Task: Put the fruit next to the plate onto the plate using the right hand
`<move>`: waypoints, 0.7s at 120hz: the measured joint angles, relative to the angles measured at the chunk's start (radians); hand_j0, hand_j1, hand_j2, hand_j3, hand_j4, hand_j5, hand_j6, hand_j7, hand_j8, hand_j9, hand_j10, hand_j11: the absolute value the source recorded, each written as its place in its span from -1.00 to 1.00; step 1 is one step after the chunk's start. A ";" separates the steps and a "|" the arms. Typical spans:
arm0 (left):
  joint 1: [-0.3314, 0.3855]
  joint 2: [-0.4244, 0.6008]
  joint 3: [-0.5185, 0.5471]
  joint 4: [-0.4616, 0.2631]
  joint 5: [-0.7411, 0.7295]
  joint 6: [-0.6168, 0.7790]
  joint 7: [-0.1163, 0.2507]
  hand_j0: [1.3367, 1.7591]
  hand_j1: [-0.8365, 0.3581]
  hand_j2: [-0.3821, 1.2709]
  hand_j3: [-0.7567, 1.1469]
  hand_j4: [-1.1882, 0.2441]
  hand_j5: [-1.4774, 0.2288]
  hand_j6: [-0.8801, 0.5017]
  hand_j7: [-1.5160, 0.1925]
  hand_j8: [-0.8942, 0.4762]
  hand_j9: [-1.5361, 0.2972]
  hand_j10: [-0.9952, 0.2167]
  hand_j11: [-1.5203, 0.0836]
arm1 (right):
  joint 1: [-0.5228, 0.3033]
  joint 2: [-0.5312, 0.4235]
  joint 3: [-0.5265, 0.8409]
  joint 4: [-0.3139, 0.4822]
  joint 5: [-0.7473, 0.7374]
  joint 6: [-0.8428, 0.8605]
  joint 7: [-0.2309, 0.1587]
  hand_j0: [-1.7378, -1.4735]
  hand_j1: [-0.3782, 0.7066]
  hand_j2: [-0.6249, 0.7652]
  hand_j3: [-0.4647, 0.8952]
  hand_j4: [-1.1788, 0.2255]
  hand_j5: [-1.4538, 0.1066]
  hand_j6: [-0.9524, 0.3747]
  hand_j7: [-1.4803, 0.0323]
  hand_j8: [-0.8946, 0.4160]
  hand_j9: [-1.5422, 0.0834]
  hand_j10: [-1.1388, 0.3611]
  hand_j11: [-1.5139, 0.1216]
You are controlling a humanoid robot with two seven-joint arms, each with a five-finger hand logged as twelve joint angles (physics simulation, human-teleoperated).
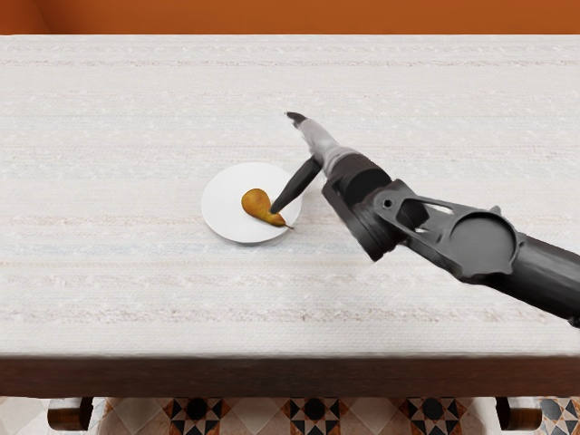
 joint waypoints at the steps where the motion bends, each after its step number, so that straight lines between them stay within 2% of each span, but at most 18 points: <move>1: 0.000 0.000 0.000 0.000 0.000 0.000 0.000 0.52 0.98 -0.54 -0.20 0.66 0.73 0.27 0.77 0.30 0.68 0.64 0.90 | -0.001 -0.008 0.006 0.003 0.007 0.012 0.000 -0.40 -0.92 -0.10 -0.32 0.66 0.84 0.41 0.93 0.34 0.87 0.50 0.83; 18: 0.000 0.000 0.000 0.000 0.000 0.000 0.000 0.52 0.98 -0.54 -0.20 0.66 0.73 0.27 0.77 0.30 0.68 0.64 0.90 | -0.050 -0.136 0.126 0.069 0.121 0.220 0.000 -0.40 -0.93 -0.10 -0.32 0.67 0.85 0.42 0.95 0.35 0.89 0.51 0.84; 35: 0.000 0.000 0.000 0.000 0.000 0.000 0.000 0.52 0.98 -0.54 -0.20 0.66 0.73 0.27 0.77 0.30 0.68 0.64 0.90 | -0.202 -0.190 0.373 0.099 0.164 0.549 0.000 -0.40 -0.94 -0.10 -0.32 0.67 0.86 0.43 0.95 0.36 0.89 0.51 0.85; 44: 0.000 0.000 0.000 0.000 0.000 0.000 0.000 0.52 0.98 -0.54 -0.20 0.66 0.73 0.27 0.77 0.30 0.68 0.64 0.90 | -0.256 -0.226 0.455 0.104 0.233 0.702 0.000 -0.40 -0.94 -0.10 -0.32 0.68 0.86 0.43 0.95 0.36 0.89 0.52 0.85; 61: -0.005 0.000 0.002 0.000 0.000 0.000 0.000 0.52 0.98 -0.54 -0.21 0.66 0.73 0.27 0.77 0.30 0.68 0.64 0.90 | -0.302 -0.366 0.514 0.105 0.418 0.952 0.000 -0.40 -0.94 -0.10 -0.32 0.68 0.86 0.43 0.96 0.36 0.90 0.52 0.85; 84: -0.011 0.000 0.003 0.000 0.000 0.000 0.000 0.52 0.98 -0.54 -0.21 0.66 0.73 0.27 0.77 0.30 0.68 0.64 0.90 | -0.321 -0.466 0.531 0.102 0.521 1.040 0.000 -0.40 -0.95 -0.10 -0.32 0.68 0.86 0.43 0.96 0.36 0.90 0.52 0.85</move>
